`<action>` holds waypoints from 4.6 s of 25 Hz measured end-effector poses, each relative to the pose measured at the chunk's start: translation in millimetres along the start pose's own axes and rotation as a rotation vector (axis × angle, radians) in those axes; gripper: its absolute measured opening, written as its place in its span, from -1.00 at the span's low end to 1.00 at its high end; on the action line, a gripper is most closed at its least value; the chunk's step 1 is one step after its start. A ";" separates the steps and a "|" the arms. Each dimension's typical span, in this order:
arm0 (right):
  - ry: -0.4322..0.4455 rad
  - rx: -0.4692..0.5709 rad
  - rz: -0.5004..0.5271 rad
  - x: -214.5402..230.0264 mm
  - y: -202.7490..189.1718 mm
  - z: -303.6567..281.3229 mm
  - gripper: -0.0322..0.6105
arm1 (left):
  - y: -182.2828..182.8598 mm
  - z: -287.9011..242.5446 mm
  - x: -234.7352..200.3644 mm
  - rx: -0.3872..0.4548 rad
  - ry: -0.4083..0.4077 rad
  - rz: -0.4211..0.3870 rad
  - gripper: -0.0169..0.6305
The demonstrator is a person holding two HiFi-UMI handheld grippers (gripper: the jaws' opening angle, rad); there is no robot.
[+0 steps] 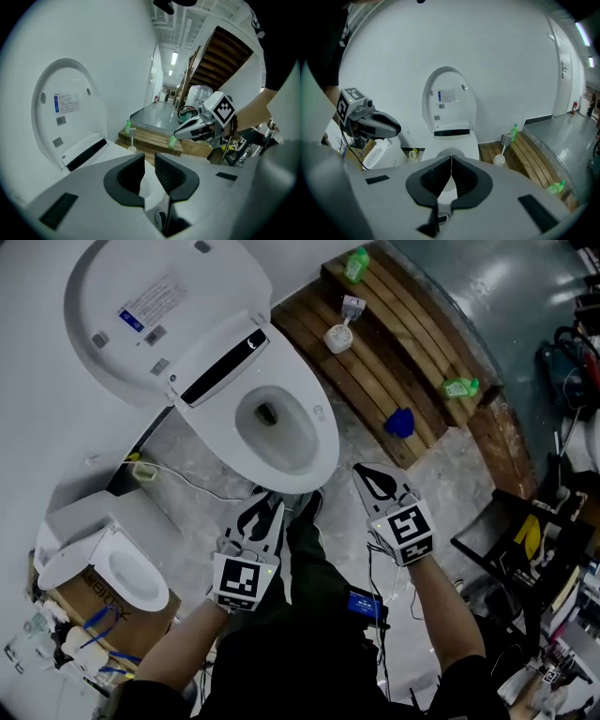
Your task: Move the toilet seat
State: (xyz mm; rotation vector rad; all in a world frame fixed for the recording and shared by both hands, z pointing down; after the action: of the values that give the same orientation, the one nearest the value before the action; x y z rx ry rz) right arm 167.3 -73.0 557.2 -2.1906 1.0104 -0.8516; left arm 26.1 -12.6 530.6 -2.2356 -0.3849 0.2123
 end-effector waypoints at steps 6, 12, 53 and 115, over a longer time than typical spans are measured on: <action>-0.046 -0.037 -0.038 43.4 -57.5 -41.8 -0.80 | -60.2 -49.5 1.2 -0.094 -0.037 0.040 -0.71; 0.003 -0.125 -0.057 57.3 -114.4 -90.6 -0.80 | -120.1 -85.6 -4.3 -0.155 -0.024 0.019 -0.71; 0.133 -0.532 0.078 56.3 -296.6 -217.1 -0.30 | -345.4 -174.9 2.2 -0.508 -0.039 0.110 -0.41; 0.238 -0.530 0.086 49.4 -282.2 -202.3 -0.27 | -338.3 -188.7 21.6 -0.450 -0.083 0.163 -0.41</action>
State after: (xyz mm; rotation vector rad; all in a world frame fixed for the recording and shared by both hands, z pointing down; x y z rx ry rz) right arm 166.1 -4.5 901.1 -2.4870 1.5836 -0.8948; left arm 30.6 63.0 911.1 -2.7121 -0.3163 0.3318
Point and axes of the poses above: the fingertips, and each gripper's own axes: z backward along the fingers, x to its right, y out of its top, the point moved 1 cm from there along z, backward along the fingers, and after that the axes turned 13 degrees about y, right-handed, at the moved point
